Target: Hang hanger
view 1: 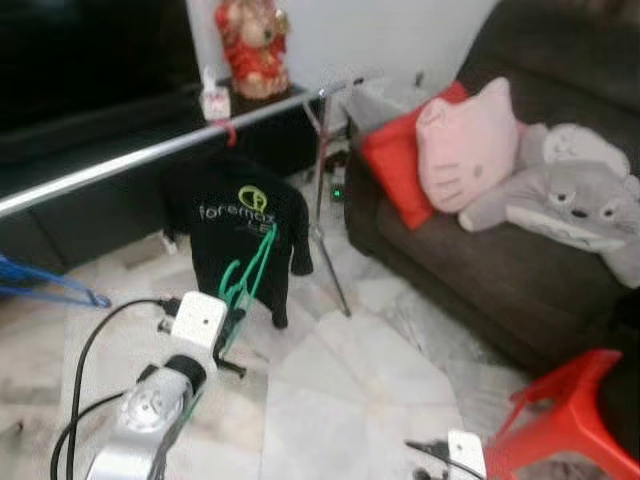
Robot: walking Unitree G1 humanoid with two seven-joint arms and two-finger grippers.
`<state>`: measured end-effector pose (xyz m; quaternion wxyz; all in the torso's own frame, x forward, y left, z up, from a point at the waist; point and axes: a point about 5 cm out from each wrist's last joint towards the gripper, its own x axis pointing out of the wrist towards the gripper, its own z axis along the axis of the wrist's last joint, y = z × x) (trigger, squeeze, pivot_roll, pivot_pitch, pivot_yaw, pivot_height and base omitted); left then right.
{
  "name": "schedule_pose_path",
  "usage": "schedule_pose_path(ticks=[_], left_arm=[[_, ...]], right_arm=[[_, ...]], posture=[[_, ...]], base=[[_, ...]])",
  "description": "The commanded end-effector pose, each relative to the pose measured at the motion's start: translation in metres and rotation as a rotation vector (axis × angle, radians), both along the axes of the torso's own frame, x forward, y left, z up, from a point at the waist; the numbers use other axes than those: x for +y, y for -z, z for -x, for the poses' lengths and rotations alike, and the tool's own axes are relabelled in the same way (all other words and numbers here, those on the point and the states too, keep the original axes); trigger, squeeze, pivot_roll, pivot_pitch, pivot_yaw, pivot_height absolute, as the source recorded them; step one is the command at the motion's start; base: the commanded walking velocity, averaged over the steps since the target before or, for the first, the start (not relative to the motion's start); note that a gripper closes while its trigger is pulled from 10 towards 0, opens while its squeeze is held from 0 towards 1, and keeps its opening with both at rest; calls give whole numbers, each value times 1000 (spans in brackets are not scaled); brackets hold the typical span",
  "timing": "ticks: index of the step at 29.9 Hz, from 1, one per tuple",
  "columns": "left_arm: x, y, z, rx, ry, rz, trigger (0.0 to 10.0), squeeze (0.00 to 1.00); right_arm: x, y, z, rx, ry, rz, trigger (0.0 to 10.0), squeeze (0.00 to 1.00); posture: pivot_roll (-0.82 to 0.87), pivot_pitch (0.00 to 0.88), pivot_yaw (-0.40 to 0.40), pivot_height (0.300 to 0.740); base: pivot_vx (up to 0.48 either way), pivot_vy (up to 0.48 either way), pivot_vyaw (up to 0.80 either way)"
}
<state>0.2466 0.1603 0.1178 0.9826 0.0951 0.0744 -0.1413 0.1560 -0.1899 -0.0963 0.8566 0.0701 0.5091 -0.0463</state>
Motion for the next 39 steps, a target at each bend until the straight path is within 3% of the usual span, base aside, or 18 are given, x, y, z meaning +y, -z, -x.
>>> schedule_pose_path(ticks=[1,16,24,39], left_arm=[[-8,-2,0,-2,24,10,10000,0],[-11,-2,0,4,30,16,10000,0],[-12,-1,1,11,41,-13,10000,0],[-16,1,2,25,69,-19,10000,0]], right_arm=[[-8,1,5,17,7,14,10000,0],[-5,1,4,16,-52,4,10000,0],[-4,1,3,16,-85,8,10000,0],[-5,0,2,24,-107,10,10000,0]], posture=[[45,0,-33,716],[43,0,-36,716],[46,0,-38,716],[50,0,-43,716]], base=[[364,0,0],[364,0,0],[341,0,730],[0,0,800]])
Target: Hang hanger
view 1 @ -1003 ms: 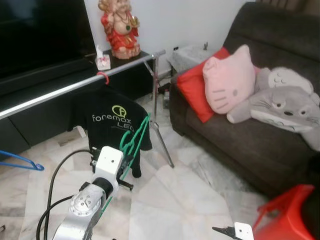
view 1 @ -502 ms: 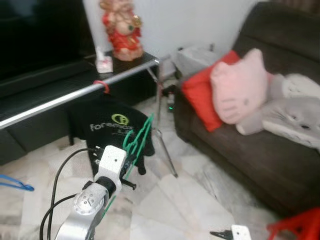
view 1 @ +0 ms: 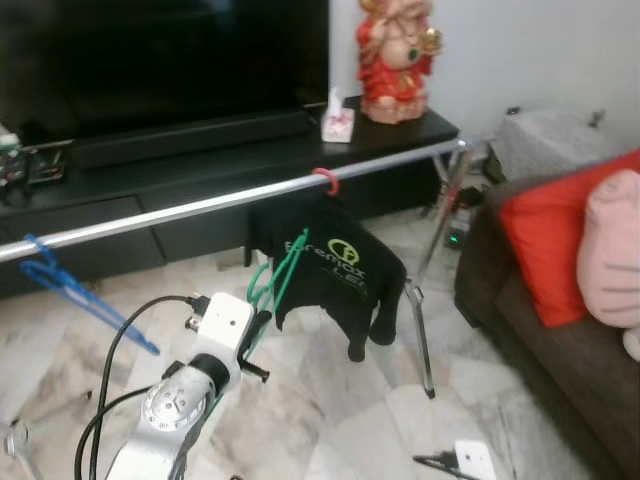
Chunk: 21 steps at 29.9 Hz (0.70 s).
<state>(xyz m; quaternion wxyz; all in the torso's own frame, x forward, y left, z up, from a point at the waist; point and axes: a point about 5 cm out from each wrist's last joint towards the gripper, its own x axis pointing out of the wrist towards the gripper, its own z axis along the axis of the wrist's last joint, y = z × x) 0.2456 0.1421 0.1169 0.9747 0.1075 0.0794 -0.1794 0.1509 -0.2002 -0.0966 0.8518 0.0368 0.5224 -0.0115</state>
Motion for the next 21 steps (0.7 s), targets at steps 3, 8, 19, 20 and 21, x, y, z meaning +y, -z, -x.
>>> schedule_pose_path(ticks=[3,8,19,20,21], left_arm=[[2,1,1,16,-1,2,10000,0],[0,1,2,24,8,3,10000,0],[12,2,-1,33,-62,-41,10000,0],[15,1,-2,33,-80,-39,10000,0],[15,1,-2,33,-80,-39,10000,0]], right_arm=[[5,0,-4,0,-16,-9,10000,0],[5,-1,-4,2,-19,-9,10000,0],[5,0,-4,5,-18,-11,10000,0],[5,0,-3,6,-20,-11,10000,0],[5,0,-3,6,-20,-11,10000,0]], posture=[[51,0,-44,716],[51,0,-45,716],[51,0,-45,716],[52,0,-44,716],[52,0,-44,716]], base=[[0,0,800],[0,0,733],[0,0,57],[0,0,0],[0,0,0]])
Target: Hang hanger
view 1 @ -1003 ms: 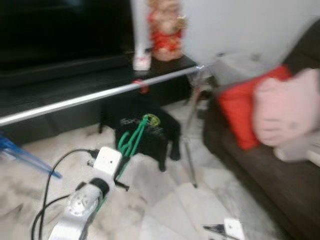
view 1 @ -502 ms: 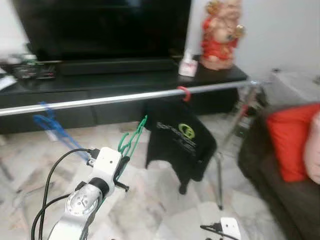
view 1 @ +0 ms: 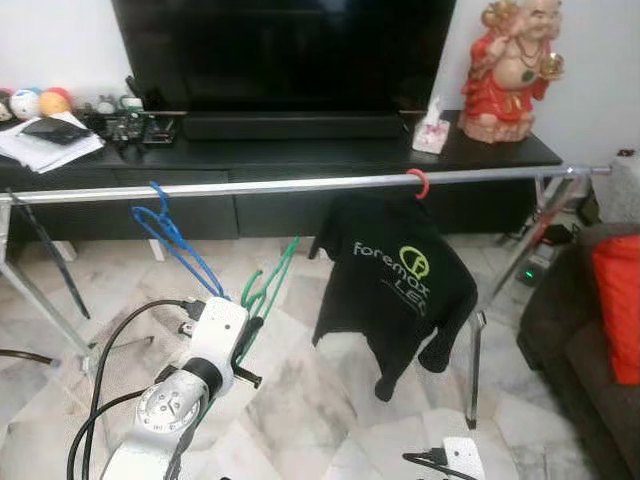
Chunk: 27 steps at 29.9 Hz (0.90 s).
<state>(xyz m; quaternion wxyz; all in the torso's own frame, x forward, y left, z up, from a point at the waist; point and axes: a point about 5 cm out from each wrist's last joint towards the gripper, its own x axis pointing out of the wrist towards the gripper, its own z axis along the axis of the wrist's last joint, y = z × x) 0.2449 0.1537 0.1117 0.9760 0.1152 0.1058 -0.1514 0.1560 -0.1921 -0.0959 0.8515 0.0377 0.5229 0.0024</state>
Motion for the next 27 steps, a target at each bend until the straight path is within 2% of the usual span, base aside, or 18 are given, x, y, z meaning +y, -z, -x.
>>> schedule_pose_path(ticks=[1,11,20,27], left_arm=[[7,-4,-2,-9,-37,-17,10000,0],[29,-2,1,-13,-130,-72,10000,0],[24,-2,1,-9,-116,-52,10000,0],[22,-3,-1,-11,-114,-47,10000,0]], right_arm=[[-3,0,2,7,0,7,10000,0],[-3,0,1,6,-15,11,10000,0],[-4,-1,-1,3,-18,11,10000,0],[-4,-1,-1,3,-25,10,10000,0]], posture=[[53,0,-45,716],[58,0,-46,716],[59,0,-49,716],[58,0,-49,716]], base=[[0,0,0],[0,0,0],[0,0,0],[0,-281,0]])
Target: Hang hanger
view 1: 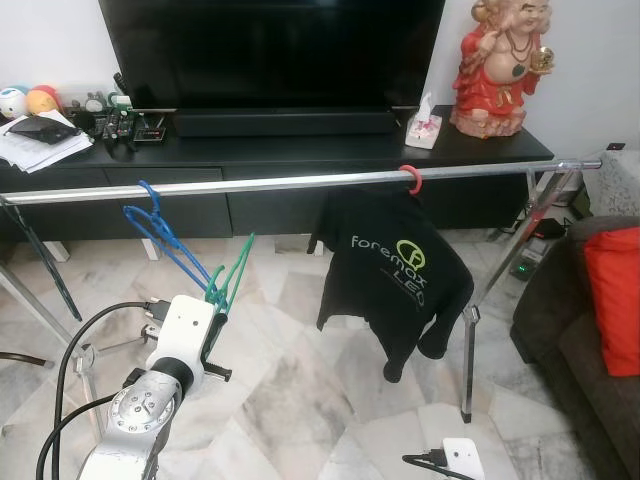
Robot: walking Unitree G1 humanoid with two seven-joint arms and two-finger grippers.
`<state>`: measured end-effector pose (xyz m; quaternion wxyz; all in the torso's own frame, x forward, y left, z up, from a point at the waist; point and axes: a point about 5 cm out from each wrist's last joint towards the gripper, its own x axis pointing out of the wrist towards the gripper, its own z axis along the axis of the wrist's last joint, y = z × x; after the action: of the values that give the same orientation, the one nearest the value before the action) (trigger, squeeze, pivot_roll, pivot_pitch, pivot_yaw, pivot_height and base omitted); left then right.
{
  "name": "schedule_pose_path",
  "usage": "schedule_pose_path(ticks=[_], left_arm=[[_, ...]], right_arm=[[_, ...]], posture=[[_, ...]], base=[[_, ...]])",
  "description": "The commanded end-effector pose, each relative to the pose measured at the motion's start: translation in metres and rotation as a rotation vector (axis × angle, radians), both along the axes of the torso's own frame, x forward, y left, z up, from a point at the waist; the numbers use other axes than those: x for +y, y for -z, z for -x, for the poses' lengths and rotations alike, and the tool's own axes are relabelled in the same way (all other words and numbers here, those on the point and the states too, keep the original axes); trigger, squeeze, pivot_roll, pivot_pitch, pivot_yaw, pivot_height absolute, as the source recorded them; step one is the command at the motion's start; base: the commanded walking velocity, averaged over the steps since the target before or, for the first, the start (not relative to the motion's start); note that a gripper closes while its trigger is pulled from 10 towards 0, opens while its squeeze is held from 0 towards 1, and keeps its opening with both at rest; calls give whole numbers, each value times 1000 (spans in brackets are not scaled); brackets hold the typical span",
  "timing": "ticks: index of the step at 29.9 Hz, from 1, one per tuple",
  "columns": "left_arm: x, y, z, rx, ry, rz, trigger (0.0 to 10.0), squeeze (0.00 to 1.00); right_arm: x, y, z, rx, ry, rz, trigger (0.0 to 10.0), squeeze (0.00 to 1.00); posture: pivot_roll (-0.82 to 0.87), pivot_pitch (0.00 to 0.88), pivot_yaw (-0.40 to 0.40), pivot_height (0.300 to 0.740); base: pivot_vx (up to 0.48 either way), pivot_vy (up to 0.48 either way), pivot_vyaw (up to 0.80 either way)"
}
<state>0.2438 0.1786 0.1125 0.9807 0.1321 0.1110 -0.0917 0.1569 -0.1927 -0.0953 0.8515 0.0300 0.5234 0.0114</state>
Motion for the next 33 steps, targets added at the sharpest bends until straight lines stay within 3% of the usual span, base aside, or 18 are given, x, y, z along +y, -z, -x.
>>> schedule_pose_path(ticks=[1,4,33], left_arm=[[-3,-2,-2,-1,1,-2,10000,0],[-3,-2,-2,-2,-2,-2,10000,0],[-2,-2,-2,-3,-4,-2,10000,0]], right_arm=[[-3,-1,0,3,-4,6,10000,0],[-3,-1,-1,2,-6,6,10000,0],[-3,-1,-1,2,-8,6,10000,0]], posture=[[58,0,-49,716],[60,0,-51,716],[59,0,-51,716]], base=[[0,-349,0],[0,-359,0],[0,-375,644]])
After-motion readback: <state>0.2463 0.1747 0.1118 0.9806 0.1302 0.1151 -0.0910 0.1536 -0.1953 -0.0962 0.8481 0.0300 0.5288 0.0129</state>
